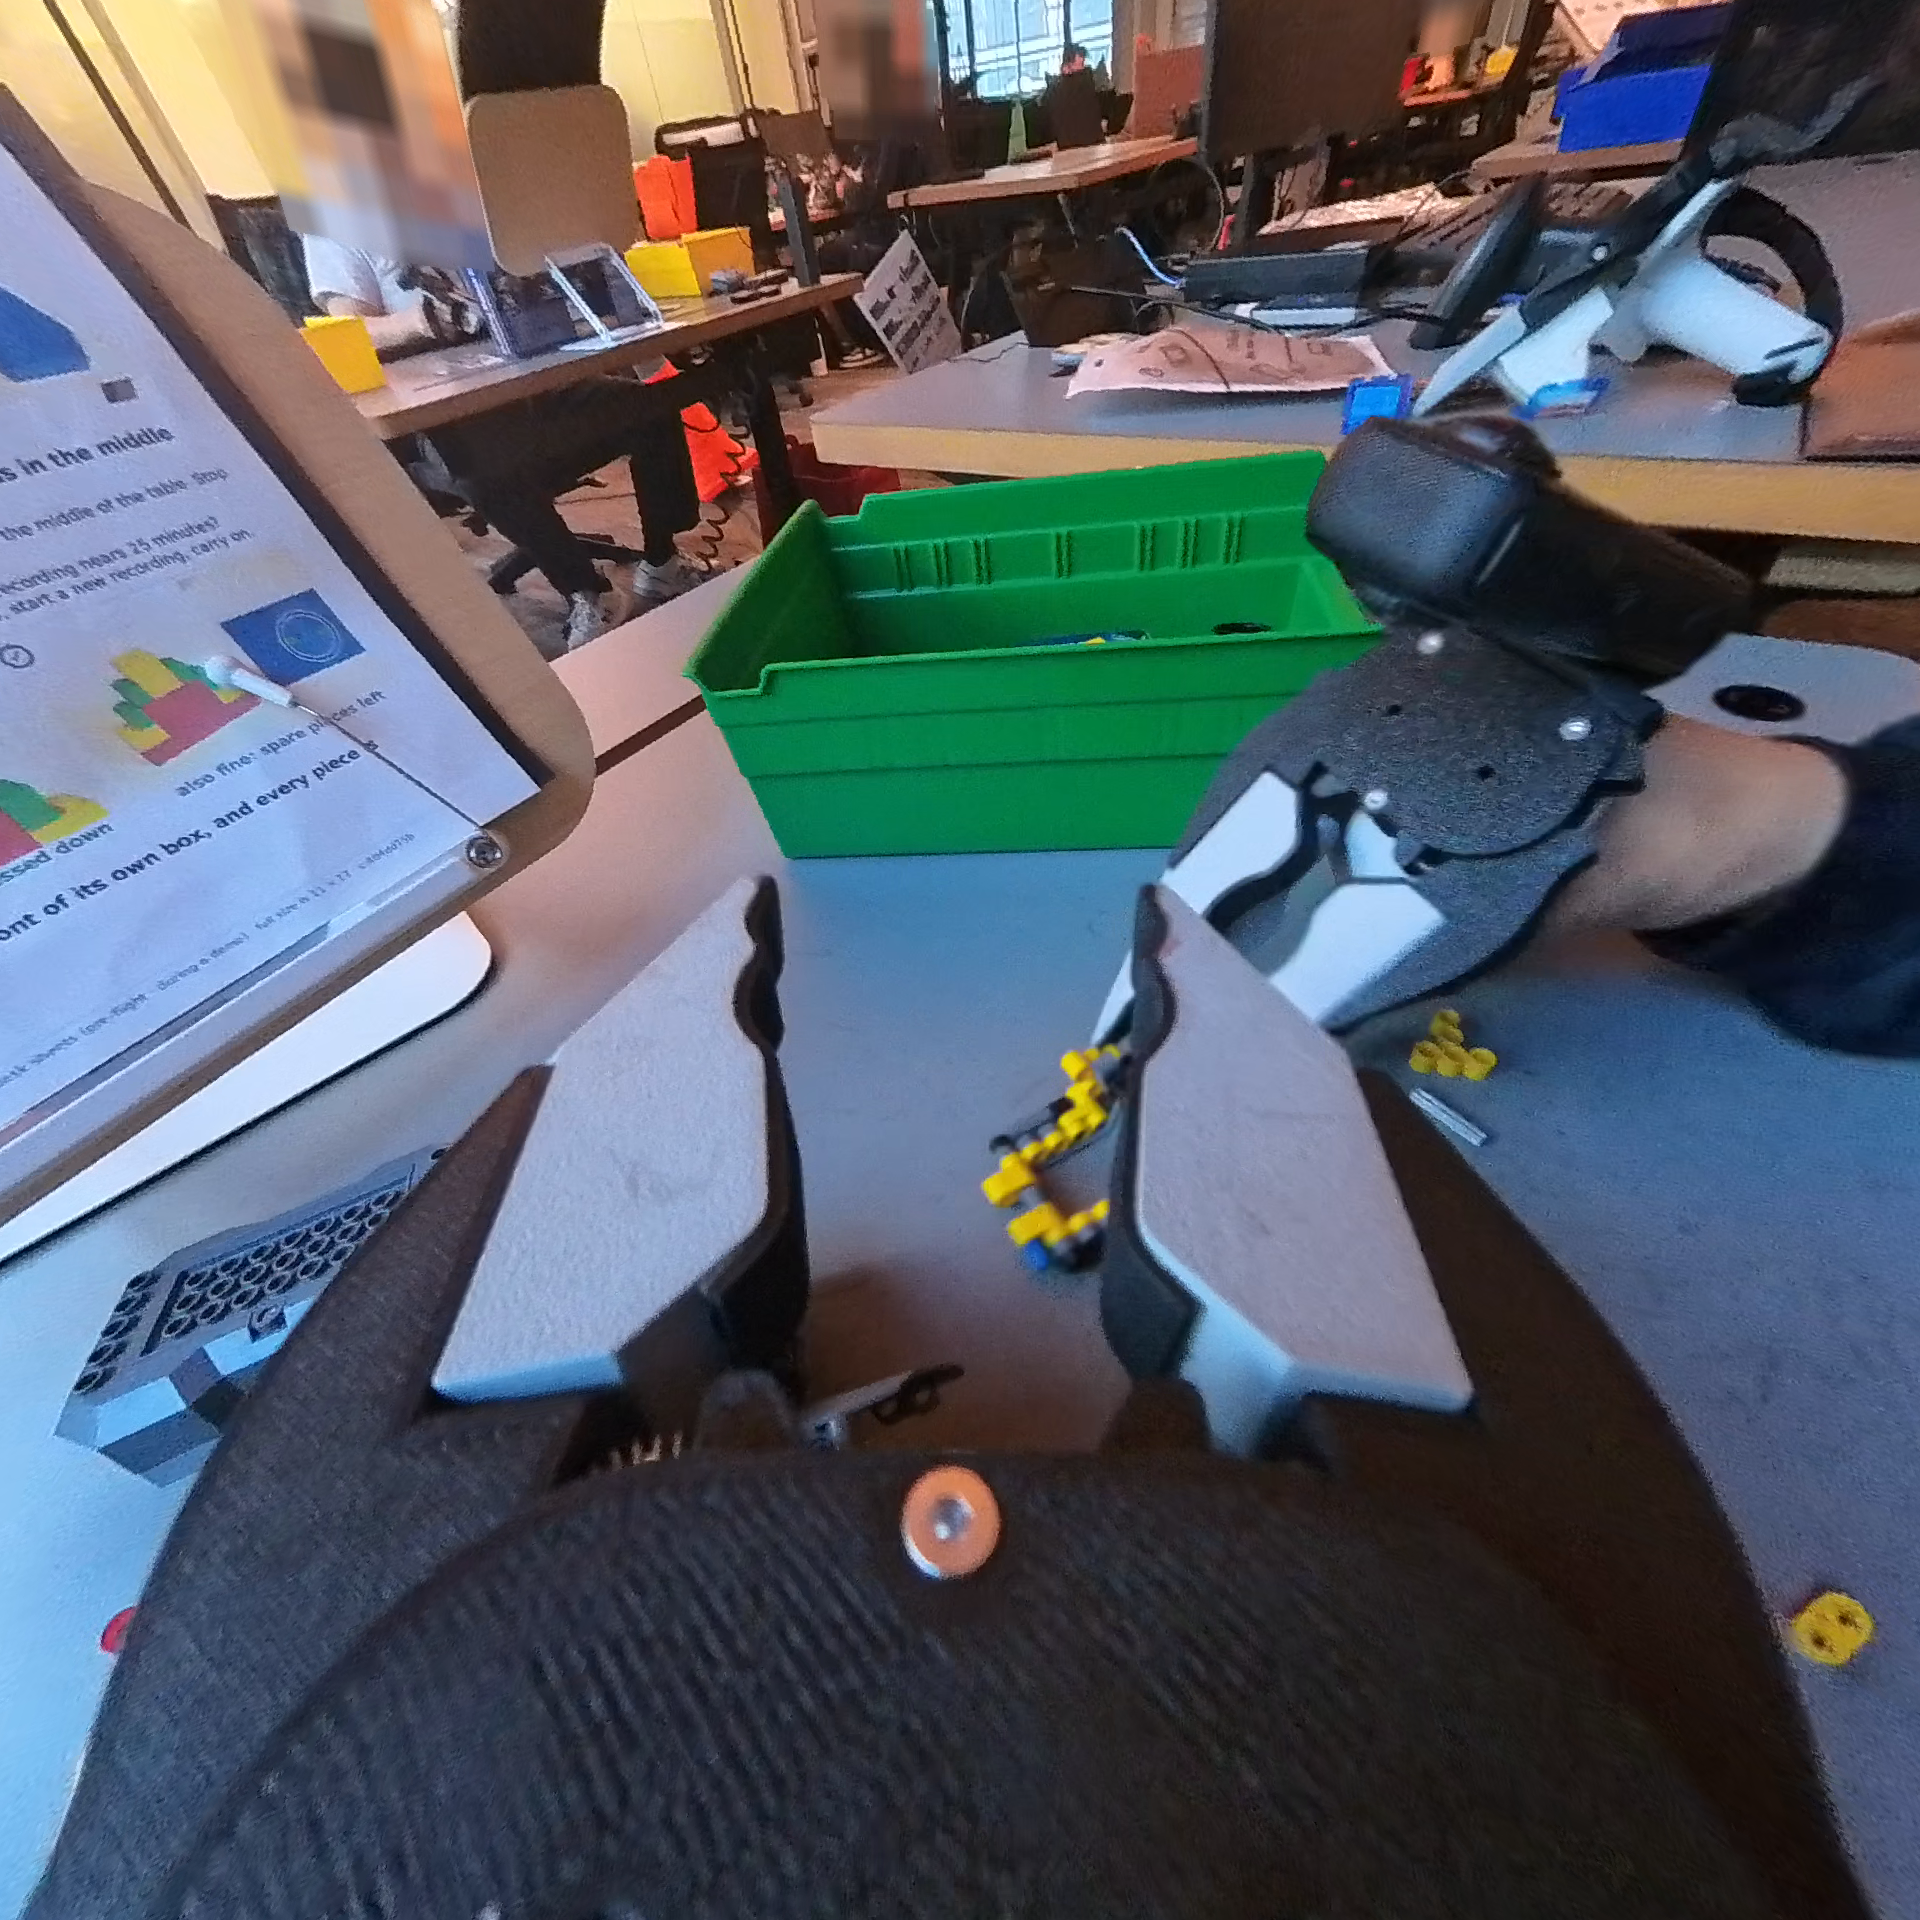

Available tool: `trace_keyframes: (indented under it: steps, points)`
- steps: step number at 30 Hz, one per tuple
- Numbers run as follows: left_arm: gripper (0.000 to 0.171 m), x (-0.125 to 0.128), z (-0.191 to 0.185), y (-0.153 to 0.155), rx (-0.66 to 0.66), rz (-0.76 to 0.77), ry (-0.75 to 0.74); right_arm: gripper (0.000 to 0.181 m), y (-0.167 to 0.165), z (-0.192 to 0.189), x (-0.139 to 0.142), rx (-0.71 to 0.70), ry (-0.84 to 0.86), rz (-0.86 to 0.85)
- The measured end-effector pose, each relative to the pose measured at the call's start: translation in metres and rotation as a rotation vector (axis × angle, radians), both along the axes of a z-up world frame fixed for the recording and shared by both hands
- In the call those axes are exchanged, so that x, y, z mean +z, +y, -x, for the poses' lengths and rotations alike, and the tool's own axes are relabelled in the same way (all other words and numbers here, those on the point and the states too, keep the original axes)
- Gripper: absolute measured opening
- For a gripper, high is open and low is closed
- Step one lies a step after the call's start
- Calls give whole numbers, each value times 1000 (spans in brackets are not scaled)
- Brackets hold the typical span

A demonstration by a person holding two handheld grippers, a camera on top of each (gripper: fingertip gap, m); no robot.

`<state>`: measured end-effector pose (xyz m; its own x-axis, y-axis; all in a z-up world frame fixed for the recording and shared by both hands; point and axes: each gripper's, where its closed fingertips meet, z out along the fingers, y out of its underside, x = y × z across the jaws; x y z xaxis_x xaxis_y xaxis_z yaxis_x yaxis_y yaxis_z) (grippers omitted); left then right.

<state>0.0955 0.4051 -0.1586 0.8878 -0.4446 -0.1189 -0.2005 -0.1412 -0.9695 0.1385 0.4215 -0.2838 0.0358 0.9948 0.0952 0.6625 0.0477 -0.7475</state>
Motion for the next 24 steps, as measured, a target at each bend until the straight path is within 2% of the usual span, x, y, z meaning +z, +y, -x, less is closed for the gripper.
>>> trace_keyframes:
  steps: [3,9,14,17,22,24]
  points:
    - [73,-8,-2,0,-16,21,51,12,0,11,2,61,-3,30]
    - [69,-31,-17,-3,-57,15,286,12,9,32,56,63,201,166]
    - [57,-50,-13,4,10,10,472,12,8,37,56,75,201,188]
    - [56,-42,-11,4,32,-22,489,12,9,32,62,53,240,177]
    - [54,-41,-4,7,63,-10,473,12,2,28,92,84,439,306]
    - [51,-37,1,10,99,-39,484,13,6,25,98,73,470,288]
